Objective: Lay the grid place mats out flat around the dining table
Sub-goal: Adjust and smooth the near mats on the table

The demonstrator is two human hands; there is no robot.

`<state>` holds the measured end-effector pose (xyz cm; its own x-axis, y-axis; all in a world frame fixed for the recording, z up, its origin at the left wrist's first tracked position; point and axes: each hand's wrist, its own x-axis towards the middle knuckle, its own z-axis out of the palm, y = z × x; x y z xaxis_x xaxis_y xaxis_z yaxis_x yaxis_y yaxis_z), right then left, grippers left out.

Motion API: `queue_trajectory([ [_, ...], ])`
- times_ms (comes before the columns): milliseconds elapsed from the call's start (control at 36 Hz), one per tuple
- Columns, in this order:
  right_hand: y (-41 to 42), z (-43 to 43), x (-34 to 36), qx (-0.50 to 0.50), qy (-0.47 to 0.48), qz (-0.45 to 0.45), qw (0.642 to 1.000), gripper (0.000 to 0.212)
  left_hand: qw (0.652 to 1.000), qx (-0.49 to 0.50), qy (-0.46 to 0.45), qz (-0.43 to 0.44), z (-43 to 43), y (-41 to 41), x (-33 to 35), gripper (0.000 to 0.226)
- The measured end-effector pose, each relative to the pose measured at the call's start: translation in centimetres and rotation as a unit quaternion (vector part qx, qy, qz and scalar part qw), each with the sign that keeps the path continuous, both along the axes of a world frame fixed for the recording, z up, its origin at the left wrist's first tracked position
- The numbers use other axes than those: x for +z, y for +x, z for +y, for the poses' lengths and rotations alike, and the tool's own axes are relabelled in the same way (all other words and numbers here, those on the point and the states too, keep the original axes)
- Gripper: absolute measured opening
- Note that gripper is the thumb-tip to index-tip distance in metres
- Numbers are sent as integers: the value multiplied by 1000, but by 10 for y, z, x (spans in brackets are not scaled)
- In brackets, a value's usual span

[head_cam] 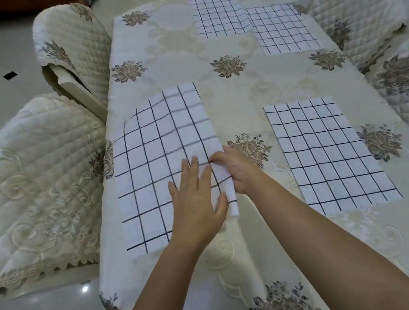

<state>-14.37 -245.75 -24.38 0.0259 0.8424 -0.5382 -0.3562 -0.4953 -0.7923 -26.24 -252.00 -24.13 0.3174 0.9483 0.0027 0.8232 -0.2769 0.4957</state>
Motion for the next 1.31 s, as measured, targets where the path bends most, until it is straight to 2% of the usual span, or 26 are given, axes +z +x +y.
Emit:
queue_trajectory([
  [83,13,-12,-26,30,-57,-88,994,27,987,-31,-119,108,-1,-2,-26,71],
  [194,26,-25,-55,19,-110,-159,981,27,959,-63,-209,183,-6,-10,-58,90],
  [306,32,-28,-70,6,-136,-180,974,20,950,-73,-228,200,-15,-21,-75,103],
  [417,38,-30,-72,48,-106,-263,958,6,952,-63,-215,209,-19,-30,-85,109],
  [528,48,-36,-72,90,-86,-335,934,26,950,-66,-210,221,-20,-35,-89,124],
  [639,60,-45,-71,131,-112,-317,933,29,954,-64,-203,209,-20,-35,-90,126],
  [722,63,-51,-72,115,-111,-295,942,26,957,-60,-199,201,-20,-35,-92,125],
  [833,60,-56,-79,109,-92,-324,935,25,957,-57,-188,212,-21,-33,-93,123],
  [1000,54,-52,-87,82,-84,-367,923,45,959,-73,-193,192,-18,-25,-94,128],
  [1139,54,-49,-93,54,-100,-355,928,46,955,-109,-186,202,-19,-12,-91,121],
  [1222,55,-47,-94,40,-110,-345,931,42,957,-117,-181,195,-19,-4,-90,115],
  [1306,53,-45,-95,31,-117,-340,933,22,957,-115,-184,195,-18,1,-90,109],
])
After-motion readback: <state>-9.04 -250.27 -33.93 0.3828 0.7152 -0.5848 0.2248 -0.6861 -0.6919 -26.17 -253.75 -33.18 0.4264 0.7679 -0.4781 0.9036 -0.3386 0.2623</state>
